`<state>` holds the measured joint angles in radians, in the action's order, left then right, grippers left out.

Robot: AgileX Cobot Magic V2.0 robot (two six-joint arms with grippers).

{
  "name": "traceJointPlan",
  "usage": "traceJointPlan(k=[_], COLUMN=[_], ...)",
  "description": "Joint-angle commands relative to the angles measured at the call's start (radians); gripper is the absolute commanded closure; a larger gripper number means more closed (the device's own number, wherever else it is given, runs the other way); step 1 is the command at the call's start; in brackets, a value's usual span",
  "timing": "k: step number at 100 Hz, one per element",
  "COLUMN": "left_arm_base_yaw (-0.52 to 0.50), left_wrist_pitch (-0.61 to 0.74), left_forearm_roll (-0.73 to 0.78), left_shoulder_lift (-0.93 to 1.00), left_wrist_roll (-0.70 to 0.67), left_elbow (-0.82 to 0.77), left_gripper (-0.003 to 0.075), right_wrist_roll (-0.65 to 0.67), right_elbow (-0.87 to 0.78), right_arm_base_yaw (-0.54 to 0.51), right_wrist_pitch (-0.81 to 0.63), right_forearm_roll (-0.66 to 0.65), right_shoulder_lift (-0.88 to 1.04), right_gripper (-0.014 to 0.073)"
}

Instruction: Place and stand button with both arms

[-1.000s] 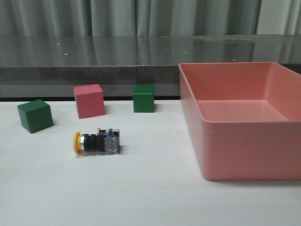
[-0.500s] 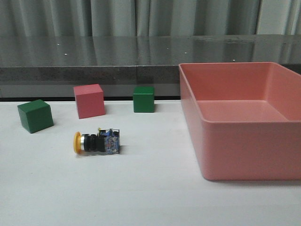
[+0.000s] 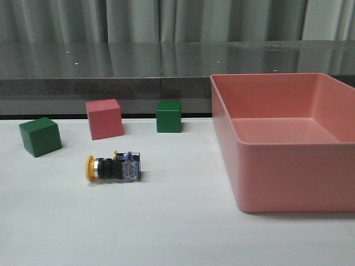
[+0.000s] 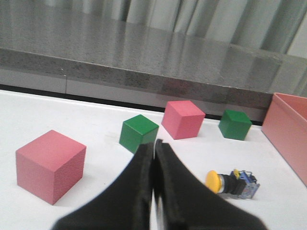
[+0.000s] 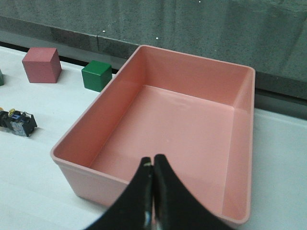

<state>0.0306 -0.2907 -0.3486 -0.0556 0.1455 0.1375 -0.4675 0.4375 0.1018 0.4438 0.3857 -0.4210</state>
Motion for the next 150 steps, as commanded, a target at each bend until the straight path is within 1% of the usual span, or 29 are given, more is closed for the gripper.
traceJointPlan(k=[1, 18, 30, 45, 55, 62, 68, 69, 74, 75, 76, 78, 82, 83, 85, 89, 96, 101, 106, 113, 120, 125, 126, 127, 130, 137, 142, 147, 150], left_arm_base_yaw=[-0.003, -0.003, -0.003, -0.003, -0.003, -0.003, -0.003, -0.003, -0.003, -0.003, -0.003, -0.003, -0.003, -0.003, -0.003, -0.003, -0.003, -0.003, -0.003, -0.001, -0.001, -0.007, -0.006, -0.008, -0.015, -0.026, -0.032, -0.035, -0.035], left_wrist_pitch=[-0.043, -0.216, -0.319, -0.424, -0.505, -0.576, -0.632, -0.632, -0.659, -0.662, -0.662, -0.664, -0.642, -0.642, -0.625, -0.602, -0.552, -0.528, -0.54, -0.538, -0.55, -0.59, -0.597, -0.605, -0.656, -0.786, -0.875, -0.98, -0.988], left_forearm_roll=[-0.019, -0.019, -0.019, -0.028, -0.069, -0.113, -0.151, -0.156, -0.188, -0.193, -0.196, -0.207, -0.234, -0.238, -0.251, -0.263, -0.263, -0.272, -0.316, -0.382, -0.539, -0.666, -0.683, -0.715, -0.789, -0.882, -0.894, -0.888, -0.886], left_shoulder_lift=[-0.12, -0.418, -0.634, -0.839, -0.964, -1.041, -1.098, -1.103, -1.138, -1.146, -1.149, -1.16, -1.176, -1.179, -1.185, -1.197, -1.215, -1.228, -1.237, -1.254, -1.281, -1.311, -1.315, -1.32, -1.345, -1.406, -1.452, -1.506, -1.529], left_wrist_roll=[0.01, 0.113, 0.221, 0.331, 0.402, 0.462, 0.518, 0.525, 0.575, 0.58, 0.585, 0.607, 0.625, 0.627, 0.627, 0.627, 0.627, 0.624, 0.619, 0.753, 0.951, 1.12, 1.12, 1.157, 1.237, 1.368, 1.431, 1.541, 1.579], left_elbow=[0.164, 0.424, 0.611, 0.755, 0.827, 0.876, 0.912, 0.912, 0.935, 0.94, 0.94, 0.947, 0.948, 0.948, 0.948, 0.948, 0.948, 0.948, 0.948, 0.948, 0.948, 0.952, 0.952, 0.954, 0.962, 0.988, 1.013, 1.04, 1.055], left_gripper=[0.074, 0.074, 0.074, 0.0739, 0.0736, 0.0701, 0.0608, 0.0608, 0.0492, 0.0457, 0.0457, 0.0383, 0.0274, 0.0274, 0.0213, 0.0144, 0.0098, 0.01, 0.01, 0.01, 0.01, 0.01, 0.01, 0.01, 0.01, 0.01, 0.01, 0.01, 0.01], right_wrist_roll=[0.002, 0.002, 0.002, 0.002, 0.002, 0.002, 0.002, 0.002, 0.002, 0.002, 0.002, 0.002, 0.002, 0.002, 0.002, 0.002, 0.002, 0.002, 0.002, 0.002, 0.002, 0.002, 0.002, 0.002, 0.002, 0.002, 0.002, 0.002, 0.002], right_elbow=[0.027, 0.027, 0.027, 0.027, 0.027, 0.027, 0.027, 0.027, 0.027, 0.027, 0.027, 0.027, 0.027, 0.027, 0.027, 0.027, 0.027, 0.027, 0.027, 0.027, 0.027, 0.027, 0.027, 0.027, 0.027, 0.027, 0.027, 0.026, 0.026], right_arm_base_yaw=[-0.007, -0.007, -0.007, -0.007, -0.007, -0.007, -0.007, -0.007, -0.007, -0.007, -0.007, -0.007, -0.007, -0.007, -0.007, -0.007, -0.007, -0.007, -0.007, -0.007, -0.007, -0.007, -0.007, -0.007, -0.007, -0.007, -0.007, -0.007, -0.007], right_wrist_pitch=[-0.055, -0.055, -0.053, -0.046, -0.044, -0.042, -0.04, -0.04, -0.04, -0.04, -0.04, -0.04, -0.04, -0.04, -0.04, -0.04, -0.04, -0.04, -0.04, -0.04, -0.037, -0.037, -0.037, -0.037, -0.037, -0.035, -0.034, -0.033, -0.033], right_forearm_roll=[0.021, 0.021, 0.021, 0.022, 0.022, 0.022, 0.022, 0.022, 0.022, 0.022, 0.022, 0.022, 0.022, 0.022, 0.022, 0.022, 0.022, 0.022, 0.022, 0.022, 0.022, 0.022, 0.022, 0.022, 0.022, 0.022, 0.022, 0.022, 0.022], right_shoulder_lift=[-0.003, -0.003, -0.003, -0.003, -0.003, -0.003, -0.003, -0.003, -0.003, -0.003, -0.003, -0.003, -0.003, -0.003, -0.003, -0.003, -0.003, -0.003, -0.003, -0.003, -0.003, -0.003, -0.003, -0.003, -0.003, -0.003, -0.003, -0.003, -0.003], right_gripper=[0.067, 0.067, 0.067, 0.067, 0.067, 0.067, 0.067, 0.067, 0.067, 0.067, 0.067, 0.067, 0.067, 0.067, 0.067, 0.067, 0.067, 0.067, 0.067, 0.067, 0.067, 0.067, 0.067, 0.067, 0.067, 0.067, 0.067, 0.067, 0.067])
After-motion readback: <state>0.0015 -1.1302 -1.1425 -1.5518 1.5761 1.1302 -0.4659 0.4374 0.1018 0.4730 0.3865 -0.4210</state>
